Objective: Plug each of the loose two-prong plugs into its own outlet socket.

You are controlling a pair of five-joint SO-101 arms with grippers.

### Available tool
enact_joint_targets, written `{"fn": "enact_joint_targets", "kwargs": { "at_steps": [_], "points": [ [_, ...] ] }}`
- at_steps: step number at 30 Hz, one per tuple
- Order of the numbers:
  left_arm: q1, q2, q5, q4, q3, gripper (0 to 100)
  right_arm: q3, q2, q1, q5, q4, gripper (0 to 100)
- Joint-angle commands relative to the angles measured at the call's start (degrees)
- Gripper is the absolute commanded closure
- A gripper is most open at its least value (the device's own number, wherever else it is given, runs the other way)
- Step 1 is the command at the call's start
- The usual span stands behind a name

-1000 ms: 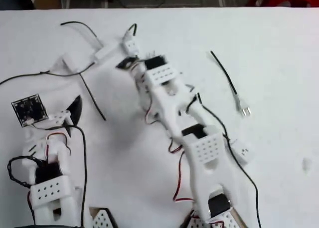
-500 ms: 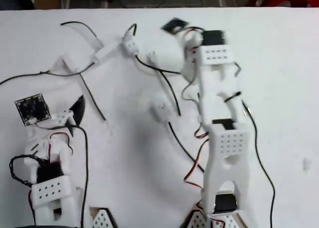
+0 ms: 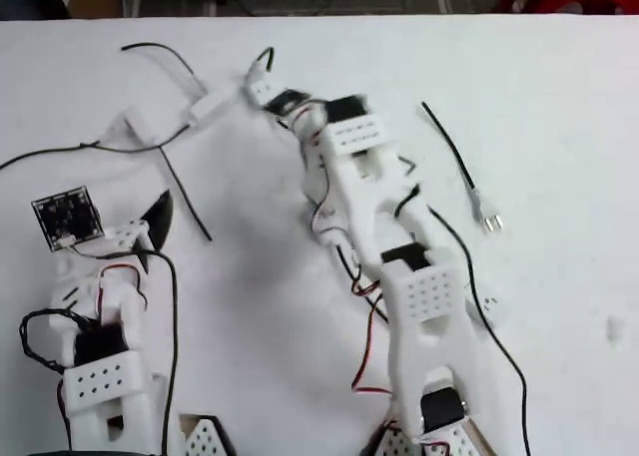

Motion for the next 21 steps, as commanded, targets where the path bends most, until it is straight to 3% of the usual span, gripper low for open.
{"fn": "enact_joint_targets", "kwargs": {
  "at_steps": [1,8,14,21],
  "points": [
    [0.5,-0.9,0.0,-1.4,-0.3,62,2.0,-0.3,-4.7,-2.3,-2.2,56.9],
    [0.4,-0.9,0.0,-1.4,-0.3,62,4.2,-0.3,-13.7,-8.7,-2.0,56.9],
    [0.3,-0.9,0.0,-1.4,-0.3,62,8.5,-0.5,-22.4,-9.5,-2.0,56.9],
    [0.2,-0.9,0.0,-1.4,-0.4,62,7.2,-0.9,-22.2,-9.1,-0.2,56.9]
  ]
}}
